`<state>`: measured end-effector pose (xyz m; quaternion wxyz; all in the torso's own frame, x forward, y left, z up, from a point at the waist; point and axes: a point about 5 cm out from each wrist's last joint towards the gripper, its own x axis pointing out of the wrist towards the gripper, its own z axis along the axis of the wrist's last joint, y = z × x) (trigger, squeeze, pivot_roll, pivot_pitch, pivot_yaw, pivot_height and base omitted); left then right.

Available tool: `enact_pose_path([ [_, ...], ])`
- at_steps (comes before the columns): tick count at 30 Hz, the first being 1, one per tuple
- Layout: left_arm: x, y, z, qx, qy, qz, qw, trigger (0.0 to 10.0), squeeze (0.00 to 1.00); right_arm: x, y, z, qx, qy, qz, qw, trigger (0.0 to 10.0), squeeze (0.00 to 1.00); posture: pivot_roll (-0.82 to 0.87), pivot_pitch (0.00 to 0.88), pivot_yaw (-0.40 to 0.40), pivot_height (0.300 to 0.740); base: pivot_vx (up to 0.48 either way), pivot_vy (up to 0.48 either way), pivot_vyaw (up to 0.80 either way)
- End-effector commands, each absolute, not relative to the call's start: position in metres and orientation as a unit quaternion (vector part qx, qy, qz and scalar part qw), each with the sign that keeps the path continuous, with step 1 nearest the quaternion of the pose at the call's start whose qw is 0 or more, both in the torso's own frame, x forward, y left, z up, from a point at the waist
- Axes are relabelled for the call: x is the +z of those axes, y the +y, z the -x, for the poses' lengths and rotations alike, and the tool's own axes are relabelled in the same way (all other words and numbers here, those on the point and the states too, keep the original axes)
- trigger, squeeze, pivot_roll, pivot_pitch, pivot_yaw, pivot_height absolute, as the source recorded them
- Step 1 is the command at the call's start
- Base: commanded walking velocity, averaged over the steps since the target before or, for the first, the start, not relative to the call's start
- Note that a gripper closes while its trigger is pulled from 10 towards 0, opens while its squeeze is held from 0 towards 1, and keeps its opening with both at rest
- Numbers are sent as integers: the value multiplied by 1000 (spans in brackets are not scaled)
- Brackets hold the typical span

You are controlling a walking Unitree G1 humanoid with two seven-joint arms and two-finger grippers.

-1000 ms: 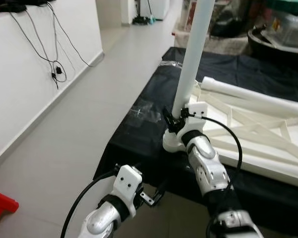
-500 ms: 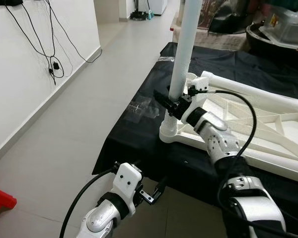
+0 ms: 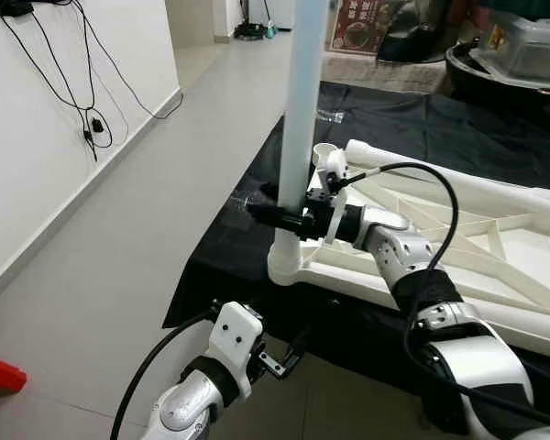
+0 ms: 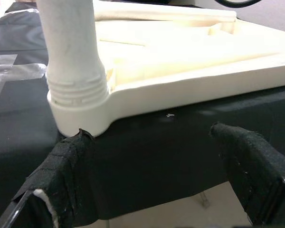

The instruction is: Building children table

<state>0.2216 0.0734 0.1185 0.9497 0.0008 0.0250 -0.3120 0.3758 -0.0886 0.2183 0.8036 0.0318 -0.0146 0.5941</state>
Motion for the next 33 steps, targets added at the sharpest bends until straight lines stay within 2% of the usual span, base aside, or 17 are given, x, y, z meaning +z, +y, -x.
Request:
enact_pose_path([
  [1,116,73,-220,-310,33,0,950,10000,0,217,-76,-374,612,-8,-23,790,0,0,96,96,-83,740,0,0,0],
  [4,116,74,-220,-309,32,0,950,10000,0,220,-74,-378,583,-25,-22,812,0,0,94,96,-82,740,0,0,0],
  [7,116,74,-221,-310,33,0,950,10000,0,225,-81,-387,487,-59,-40,870,0,0,85,96,-78,740,0,0,0],
  [8,116,74,-221,-310,33,0,950,10000,0,225,-81,-387,487,-59,-40,870,0,0,85,96,-78,740,0,0,0],
  [10,116,74,-221,-311,33,0,950,10000,0,226,-91,-393,412,-72,-41,908,0,0,83,96,-77,740,0,0,0],
  [11,116,74,-221,-311,33,0,950,10000,0,226,-91,-393,412,-72,-41,908,0,0,83,96,-77,740,0,0,0],
  [13,115,74,-221,-312,34,-1,950,10000,0,225,-109,-399,280,-81,-43,956,0,0,81,96,-75,740,0,0,0],
  [14,115,74,-222,-312,34,-1,950,10000,0,224,-114,-400,239,-83,-47,966,0,0,81,96,-75,740,0,0,0],
  [15,115,74,-222,-312,34,-1,949,10000,0,220,-130,-400,137,-78,-53,986,0,0,81,96,-75,740,0,0,0],
  [20,115,74,-222,-312,34,-2,949,10000,0,210,-161,-387,-84,-59,-65,993,0,0,75,95,-72,740,0,0,0],
  [26,115,74,-222,-311,34,-4,950,10000,0,208,-154,-372,-184,-55,-104,976,0,0,81,95,-74,740,0,0,0],
  [27,115,74,-222,-310,34,-4,950,10000,0,207,-146,-371,-189,-48,-111,975,1098,0,80,94,-73,740,0,0,0],
  [28,115,74,-222,-310,34,-4,950,10000,0,207,-140,-370,-191,-42,-112,974,4471,0,80,94,-73,740,0,0,0],
  [30,115,74,-222,-310,34,-4,950,10000,0,207,-140,-370,-191,-42,-112,974,4471,0,80,94,-73,740,0,0,0],
  [31,116,75,-223,-309,29,-7,951,10000,0,205,-128,-370,-154,-47,-101,982,10000,0,73,92,-71,740,0,0,0],
  [32,116,75,-223,-309,29,-7,951,10000,0,205,-128,-370,-154,-47,-101,982,10000,0,73,92,-71,740,0,0,0],
  [33,117,75,-223,-306,24,-9,952,10000,0,204,-124,-370,-131,-58,-99,985,10000,1000,71,93,-68,740,0,0,0],
])
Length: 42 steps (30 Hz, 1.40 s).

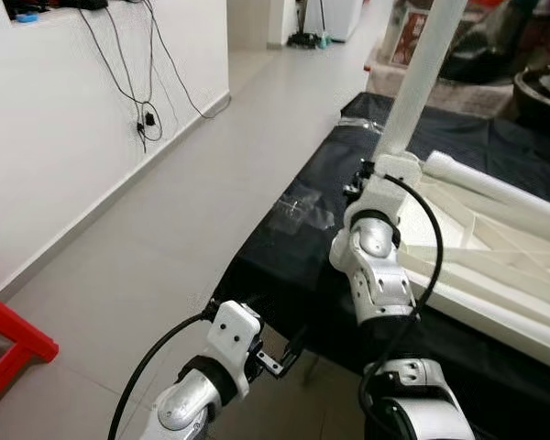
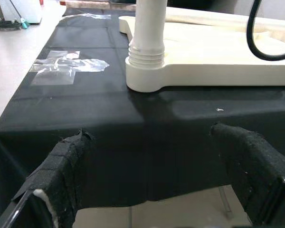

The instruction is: Building children table

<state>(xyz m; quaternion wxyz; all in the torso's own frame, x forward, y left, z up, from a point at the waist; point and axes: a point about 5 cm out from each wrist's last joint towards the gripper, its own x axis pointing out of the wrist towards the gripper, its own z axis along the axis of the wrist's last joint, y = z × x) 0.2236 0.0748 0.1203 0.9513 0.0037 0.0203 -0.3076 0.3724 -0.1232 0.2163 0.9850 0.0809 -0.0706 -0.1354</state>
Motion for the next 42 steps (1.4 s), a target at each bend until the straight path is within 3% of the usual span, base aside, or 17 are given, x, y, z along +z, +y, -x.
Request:
enact_pose_path([
  [1,118,76,-222,-306,18,-11,952,10000,0,201,-119,-368,-113,-63,-105,986,10000,1000,71,93,-68,740,0,0,0],
  [4,123,77,-222,-297,-4,-24,955,10000,0,196,-119,-367,-103,-64,-105,987,10000,1000,73,92,-71,740,0,0,0],
  [5,129,77,-219,-294,-33,-42,954,10000,0,191,-120,-366,-91,-65,-99,989,10000,902,69,93,-67,740,0,0,0],
  [6,136,76,-216,-286,-64,-63,954,10000,0,185,-120,-365,-64,-58,-99,991,10000,0,69,92,-72,740,0,0,0],
  [12,143,77,-212,-269,-100,-91,954,10000,0,179,-125,-365,-22,-60,-90,994,10000,0,68,91,-73,740,0,0,0],
  [14,144,81,-214,-250,-105,-85,959,10000,0,168,-126,-369,84,-30,-85,992,10000,0,63,84,-70,740,0,0,0],
  [22,143,81,-215,-248,-102,-81,960,10000,0,163,-126,-373,194,1,-81,978,10000,0,67,80,-71,740,0,0,0],
  [23,142,80,-215,-250,-100,-83,960,10000,0,163,-122,-373,277,16,-67,959,10000,0,73,77,-74,740,0,0,0],
  [25,142,80,-215,-250,-100,-83,960,10000,0,163,-122,-373,277,16,-67,959,10000,0,73,77,-74,740,0,0,0],
  [27,141,79,-214,-250,-98,-84,959,10000,0,166,-113,-371,414,39,-31,909,10000,0,83,74,-77,740,0,0,0],
  [29,141,79,-214,-250,-98,-84,959,10000,0,166,-113,-371,414,39,-31,909,10000,0,83,74,-77,740,0,0,0],
  [31,140,79,-213,-248,-102,-87,959,10000,0,169,-107,-368,490,45,-2,870,10000,0,88,70,-76,740,0,0,0],
  [36,138,79,-213,-246,-102,-88,960,10000,0,171,-103,-366,534,44,15,844,10000,0,89,67,-77,740,0,0,0],
  [37,138,79,-212,-246,-101,-87,960,10000,0,170,-102,-366,542,43,21,839,2667,0,90,64,-78,740,0,0,0],
  [39,137,79,-212,-245,-101,-87,960,10000,0,170,-101,-366,540,40,25,840,2667,0,89,63,-78,740,0,0,0],
  [40,137,79,-212,-245,-100,-87,960,10000,0,170,-101,-367,531,36,22,846,0,0,90,63,-78,740,0,0,0],
  [42,137,79,-212,-245,-100,-87,960,10000,0,170,-101,-367,531,36,22,846,0,0,90,63,-78,740,0,0,0],
])
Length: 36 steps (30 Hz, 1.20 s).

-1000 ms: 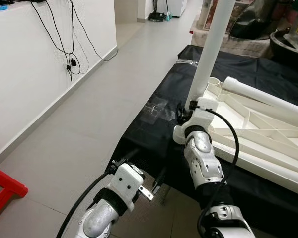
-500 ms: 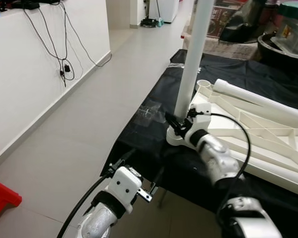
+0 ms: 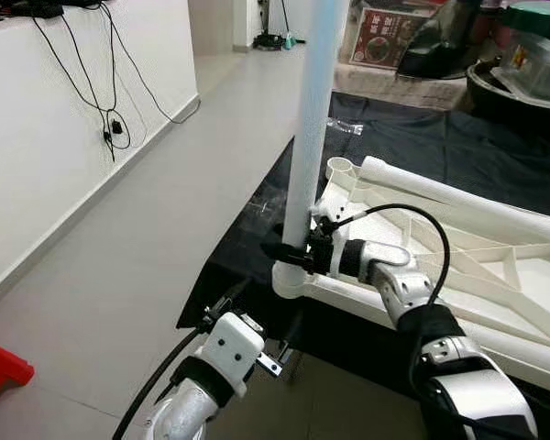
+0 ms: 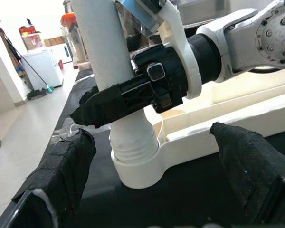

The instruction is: Building children table

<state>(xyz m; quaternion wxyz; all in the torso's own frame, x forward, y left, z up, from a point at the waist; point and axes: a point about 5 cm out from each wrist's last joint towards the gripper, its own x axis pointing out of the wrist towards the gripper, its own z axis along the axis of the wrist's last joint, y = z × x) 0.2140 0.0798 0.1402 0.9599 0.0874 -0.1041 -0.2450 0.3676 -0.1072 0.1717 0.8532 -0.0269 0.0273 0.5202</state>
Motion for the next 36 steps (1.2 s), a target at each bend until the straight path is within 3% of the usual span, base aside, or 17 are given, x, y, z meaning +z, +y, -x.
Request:
enact_pose_path([
  [1,137,79,-213,-244,-100,-88,961,10000,0,169,-102,-367,524,29,20,851,0,0,89,62,-76,740,0,0,0],
  [4,136,80,-213,-243,-98,-90,961,10000,0,165,-109,-373,425,9,5,905,0,0,85,65,-73,740,0,0,0],
  [7,136,80,-213,-243,-97,-90,961,10000,0,164,-115,-378,368,11,-1,930,0,0,83,67,-72,740,0,0,0],
  [9,136,81,-214,-242,-96,-89,961,10000,0,163,-133,-386,229,11,2,973,0,0,79,71,-68,740,0,0,0],
  [12,135,82,-214,-242,-95,-89,962,10000,0,164,-141,-388,170,8,2,985,0,0,74,71,-62,740,0,0,0],
  [13,135,82,-215,-242,-95,-90,961,10000,0,165,-155,-389,62,1,-5,998,0,0,75,71,-66,740,0,0,0],
  [18,135,82,-216,-243,-95,-92,961,10000,0,168,-174,-376,-144,-17,-42,989,0,0,77,74,-68,740,0,0,0],
  [25,135,81,-216,-243,-95,-93,961,10000,0,168,-157,-366,-198,-8,-80,977,0,0,78,77,-69,740,0,0,0],
  [26,135,81,-216,-244,-94,-93,961,10000,0,168,-149,-366,-191,-1,-87,978,7647,0,78,77,-68,740,0,0,0],
  [27,135,81,-216,-244,-94,-93,961,10000,0,167,-141,-368,-168,-2,-88,982,10000,0,77,77,-71,740,0,0,0],
  [28,135,81,-216,-244,-94,-93,961,10000,0,167,-141,-368,-168,-2,-88,982,10000,0,77,77,-71,740,0,0,0],
  [29,135,81,-216,-243,-94,-93,961,10000,0,167,-136,-370,-155,-3,-88,984,10000,835,77,77,-71,740,0,0,0],
  [30,135,81,-216,-243,-94,-93,961,10000,0,167,-136,-370,-155,-3,-88,984,10000,835,77,77,-71,740,0,0,0],
  [31,135,81,-216,-243,-94,-92,961,10000,0,167,-133,-370,-144,-5,-85,986,10000,1000,78,79,-73,740,0,0,0],
  [34,135,81,-216,-243,-93,-92,961,10000,0,169,-129,-370,-135,-9,-83,987,10000,1000,77,78,-71,740,0,0,0],
  [35,134,81,-216,-243,-92,-92,961,10000,0,170,-123,-371,-94,-19,-86,992,10000,0,74,80,-70,740,0,0,0],
  [36,134,81,-216,-243,-92,-92,961,10000,0,170,-123,-371,-94,-19,-86,992,10000,0,74,80,-70,740,0,0,0],
])
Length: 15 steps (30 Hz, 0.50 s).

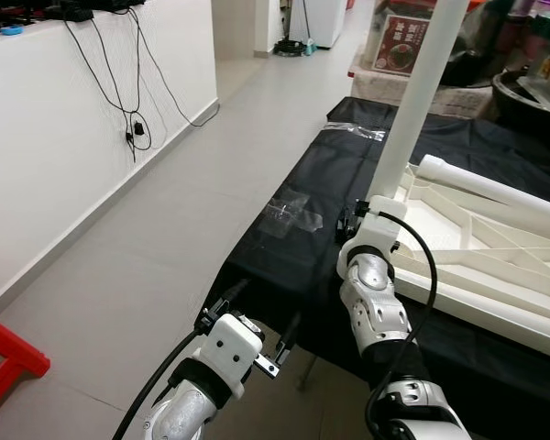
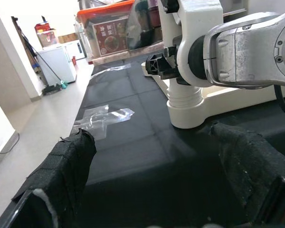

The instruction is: Building children table

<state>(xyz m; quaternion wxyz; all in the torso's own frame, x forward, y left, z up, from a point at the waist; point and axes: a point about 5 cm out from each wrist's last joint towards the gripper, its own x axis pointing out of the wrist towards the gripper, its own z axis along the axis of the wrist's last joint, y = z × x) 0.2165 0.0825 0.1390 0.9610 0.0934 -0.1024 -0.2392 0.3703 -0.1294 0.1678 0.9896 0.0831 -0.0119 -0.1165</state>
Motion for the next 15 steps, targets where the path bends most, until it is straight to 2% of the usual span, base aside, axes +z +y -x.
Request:
enact_pose_path([
  [1,134,81,-216,-243,-92,-92,961,10000,0,171,-119,-372,-63,-27,-89,994,10000,0,74,80,-70,740,0,0,0],
  [3,134,81,-216,-243,-92,-92,961,10000,0,171,-119,-372,-63,-27,-89,994,10000,0,74,80,-70,740,0,0,0],
  [4,134,81,-217,-244,-91,-92,961,10000,0,173,-112,-373,11,-41,-86,995,10000,0,74,79,-71,740,0,0,0],
  [5,134,81,-217,-244,-91,-92,961,10000,0,173,-112,-373,11,-41,-86,995,10000,0,74,79,-71,740,0,0,0],
  [7,134,80,-217,-244,-91,-92,961,10000,0,169,-110,-375,207,-17,-74,975,10000,0,72,81,-72,740,0,0,0],
  [8,134,80,-217,-244,-91,-92,961,10000,0,169,-110,-375,207,-17,-74,975,10000,0,72,81,-72,740,0,0,0],
  [9,134,80,-217,-244,-91,-93,961,10000,0,169,-113,-374,272,-3,-69,960,10000,0,72,81,-72,740,0,0,0],
  [15,134,79,-218,-244,-92,-93,961,10000,0,174,-117,-375,351,16,-58,935,10000,0,71,81,-73,740,0,0,0],
])
